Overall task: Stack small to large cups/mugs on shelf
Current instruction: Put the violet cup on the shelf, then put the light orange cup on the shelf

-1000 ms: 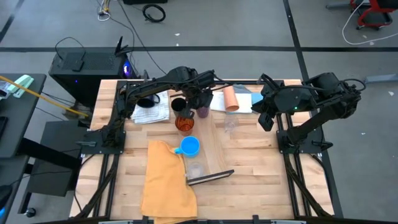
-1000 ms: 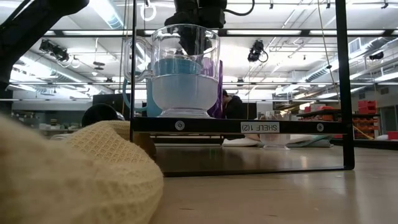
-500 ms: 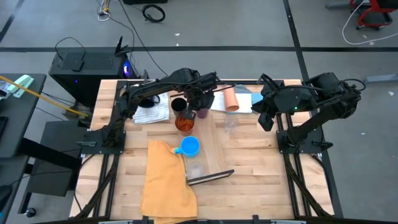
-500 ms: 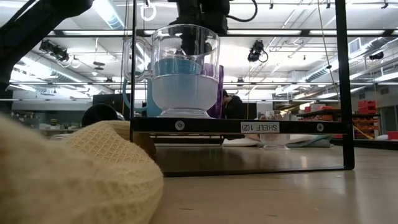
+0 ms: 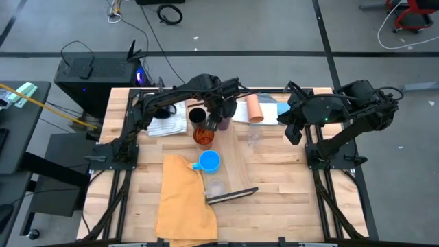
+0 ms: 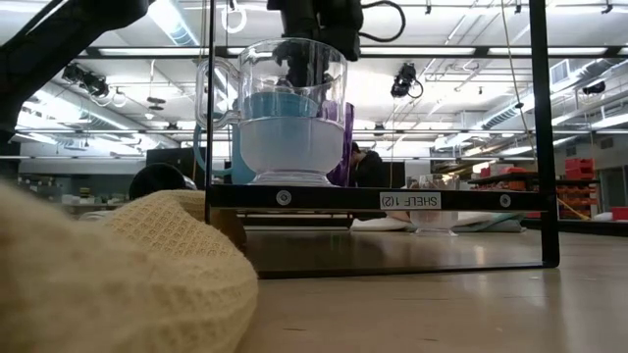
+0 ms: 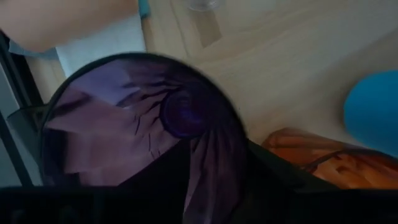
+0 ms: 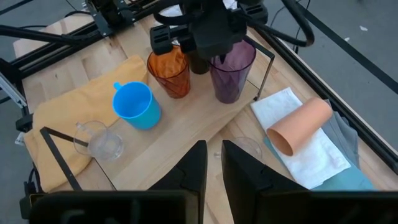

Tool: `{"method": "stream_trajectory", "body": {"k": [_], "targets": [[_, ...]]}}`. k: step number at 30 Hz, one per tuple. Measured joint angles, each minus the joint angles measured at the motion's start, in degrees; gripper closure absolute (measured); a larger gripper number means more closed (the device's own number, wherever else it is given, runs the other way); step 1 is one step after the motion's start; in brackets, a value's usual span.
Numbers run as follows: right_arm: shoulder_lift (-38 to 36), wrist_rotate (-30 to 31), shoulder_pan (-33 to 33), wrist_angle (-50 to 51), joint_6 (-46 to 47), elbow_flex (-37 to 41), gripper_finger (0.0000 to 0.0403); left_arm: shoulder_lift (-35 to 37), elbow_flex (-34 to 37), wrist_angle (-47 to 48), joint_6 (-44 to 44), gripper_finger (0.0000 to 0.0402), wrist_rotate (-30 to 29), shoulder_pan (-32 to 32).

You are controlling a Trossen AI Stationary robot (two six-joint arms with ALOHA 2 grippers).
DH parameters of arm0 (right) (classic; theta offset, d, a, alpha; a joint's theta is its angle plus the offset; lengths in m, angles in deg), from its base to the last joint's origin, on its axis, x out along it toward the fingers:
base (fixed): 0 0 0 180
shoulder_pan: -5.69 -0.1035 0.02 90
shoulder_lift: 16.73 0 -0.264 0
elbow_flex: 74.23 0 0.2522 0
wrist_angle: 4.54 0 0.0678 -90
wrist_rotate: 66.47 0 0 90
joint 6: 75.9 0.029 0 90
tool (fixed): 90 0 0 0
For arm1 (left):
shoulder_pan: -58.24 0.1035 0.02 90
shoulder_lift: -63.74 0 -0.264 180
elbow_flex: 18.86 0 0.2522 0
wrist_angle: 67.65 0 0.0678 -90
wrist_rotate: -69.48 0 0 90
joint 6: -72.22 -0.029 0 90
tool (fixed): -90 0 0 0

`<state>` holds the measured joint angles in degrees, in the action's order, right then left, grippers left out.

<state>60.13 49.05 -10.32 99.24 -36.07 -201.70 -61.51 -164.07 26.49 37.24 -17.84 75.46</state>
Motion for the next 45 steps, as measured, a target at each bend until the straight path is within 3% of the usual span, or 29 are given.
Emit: {"method": "stream_trajectory", "body": {"k": [13,30,35,39,45], "targets": [[0.0,0.0,0.0,0.0,-1.17,0.0,0.0348,1.89,-0.09,0.56,2.47,0.0179,-0.55,0.22],[0.0,0.03,0.02,0.0,-2.43,0.0,0.0348,4.9,-3.41,-0.53,2.31,0.0178,-1.02,-2.56],[0.01,5.41,0.81,-0.02,-7.99,0.0,0.0348,8.7,-3.43,-5.1,4.24,0.0183,-0.9,-4.28],[0.02,7.7,4.66,-0.02,-11.1,0.0,0.0348,13.67,-3.48,-11.77,6.03,0.0191,-0.31,-6.83],[0.0,7.45,17.46,-0.06,-16.28,0.0,0.0348,22.39,-3.56,-24.67,9.81,0.0198,0.01,-10.68]]}}
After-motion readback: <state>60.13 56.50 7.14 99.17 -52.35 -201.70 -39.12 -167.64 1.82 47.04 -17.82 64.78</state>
